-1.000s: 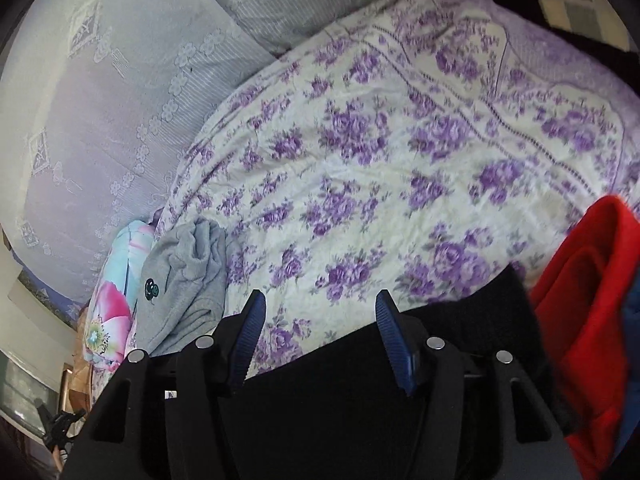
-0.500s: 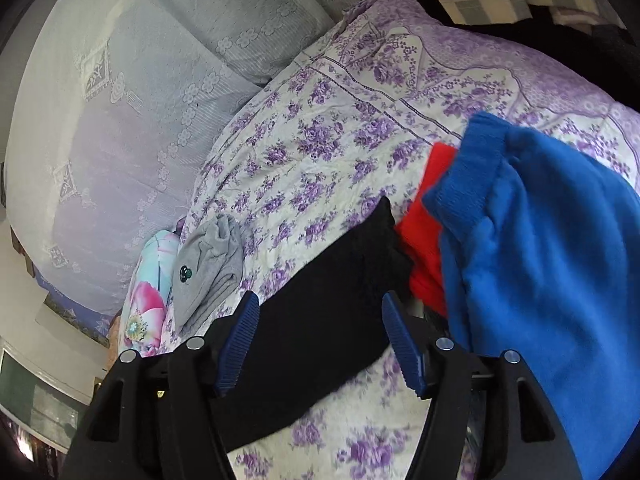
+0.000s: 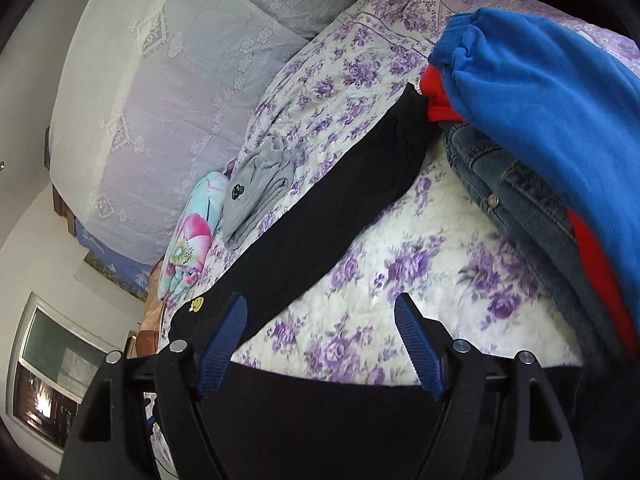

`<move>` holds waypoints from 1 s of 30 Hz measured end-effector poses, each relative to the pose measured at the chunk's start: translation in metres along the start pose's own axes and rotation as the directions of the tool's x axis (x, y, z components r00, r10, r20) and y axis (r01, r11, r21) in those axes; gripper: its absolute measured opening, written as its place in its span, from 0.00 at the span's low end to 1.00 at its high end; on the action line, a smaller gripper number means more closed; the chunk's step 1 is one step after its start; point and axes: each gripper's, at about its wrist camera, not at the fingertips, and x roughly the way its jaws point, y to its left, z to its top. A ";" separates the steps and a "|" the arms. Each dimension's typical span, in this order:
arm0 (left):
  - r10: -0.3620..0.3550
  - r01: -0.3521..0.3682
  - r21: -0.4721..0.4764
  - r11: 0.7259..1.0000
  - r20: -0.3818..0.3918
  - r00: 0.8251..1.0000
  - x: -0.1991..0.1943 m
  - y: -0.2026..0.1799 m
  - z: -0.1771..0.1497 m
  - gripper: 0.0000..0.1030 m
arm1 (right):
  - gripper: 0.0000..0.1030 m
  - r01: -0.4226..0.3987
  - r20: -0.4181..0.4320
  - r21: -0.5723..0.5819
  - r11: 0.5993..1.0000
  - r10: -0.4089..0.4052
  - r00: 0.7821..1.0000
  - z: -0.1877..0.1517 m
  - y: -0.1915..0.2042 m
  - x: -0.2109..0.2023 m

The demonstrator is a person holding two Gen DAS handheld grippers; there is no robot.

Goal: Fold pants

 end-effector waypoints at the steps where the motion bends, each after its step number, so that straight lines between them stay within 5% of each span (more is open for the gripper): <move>1: -0.007 0.007 -0.006 1.000 -0.009 1.000 0.004 0.001 -0.002 0.60 | 0.75 -0.002 -0.004 -0.007 1.000 0.002 1.000 -0.004 0.001 0.000; 6: -0.006 0.006 -0.010 1.000 -0.029 1.000 0.028 -0.002 -0.001 0.57 | 0.75 -0.021 -0.019 -0.010 1.000 0.021 1.000 -0.019 0.002 0.003; 12: -0.014 0.014 -0.029 0.999 0.009 1.000 0.029 0.003 0.001 0.24 | 0.75 -0.037 -0.032 -0.007 0.999 0.036 0.999 -0.029 0.001 0.013; 15: -0.040 0.042 -0.058 0.997 0.040 0.998 0.020 0.014 -0.001 0.16 | 0.75 -0.022 -0.035 -0.018 1.000 0.022 0.999 -0.033 0.001 0.019; 26: -0.030 0.047 -0.118 0.992 0.139 0.990 -0.018 0.045 -0.007 0.13 | 0.76 -0.049 -0.055 -0.050 0.998 0.046 0.997 -0.038 0.009 0.040; 30: 0.043 -0.037 -0.058 0.998 0.100 0.994 -0.010 0.039 -0.008 0.22 | 0.76 -0.045 -0.046 -0.077 0.996 0.042 0.998 -0.043 0.009 0.041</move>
